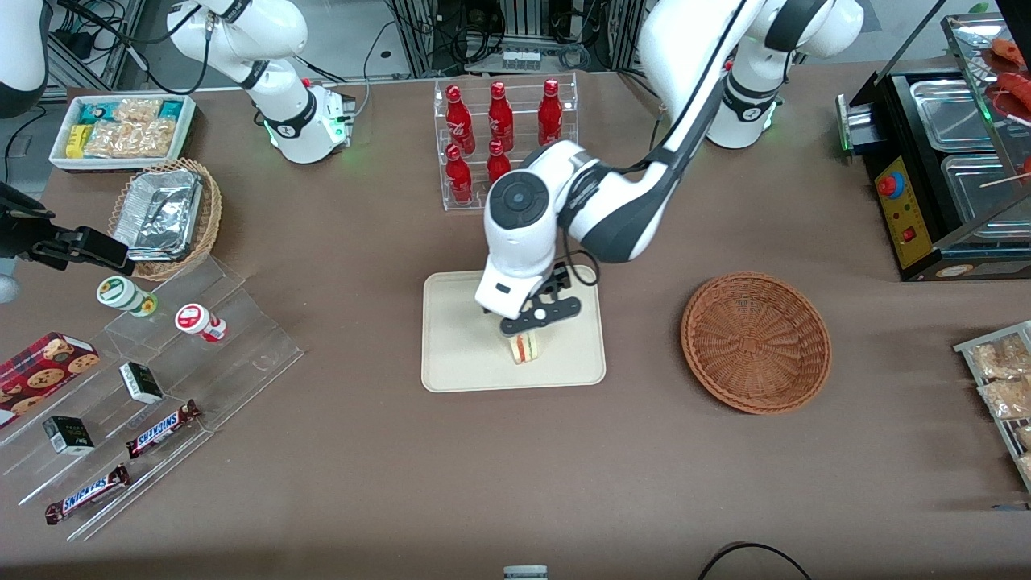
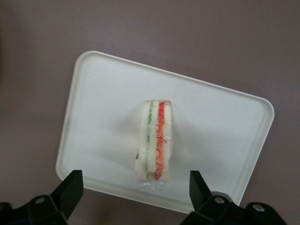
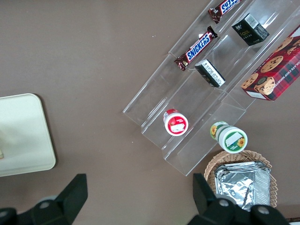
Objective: Place sandwich from basket to tray
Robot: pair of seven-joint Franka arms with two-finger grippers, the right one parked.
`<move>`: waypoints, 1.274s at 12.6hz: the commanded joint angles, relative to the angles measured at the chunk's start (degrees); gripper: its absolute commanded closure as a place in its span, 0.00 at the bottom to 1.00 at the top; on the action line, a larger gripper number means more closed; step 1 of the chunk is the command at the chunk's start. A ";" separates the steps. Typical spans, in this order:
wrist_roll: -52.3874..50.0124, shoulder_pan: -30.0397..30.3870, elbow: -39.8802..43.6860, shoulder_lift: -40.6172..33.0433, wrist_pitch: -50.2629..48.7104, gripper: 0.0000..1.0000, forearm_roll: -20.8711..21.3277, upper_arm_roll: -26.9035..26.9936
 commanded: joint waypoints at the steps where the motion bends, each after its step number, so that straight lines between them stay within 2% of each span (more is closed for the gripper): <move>1: 6.39 4.47 -4.90 -6.75 -3.76 0.00 0.36 0.05; 3: 12.81 8.77 -9.99 -11.41 -4.03 0.00 -1.22 0.05; 8: 32.32 19.06 -23.35 -24.15 -4.90 0.00 -2.19 0.05; 12: 44.46 26.00 -25.04 -29.53 -11.74 0.00 -1.76 0.14; 16: 51.51 33.91 -25.75 -35.06 -18.43 0.00 -1.58 -0.73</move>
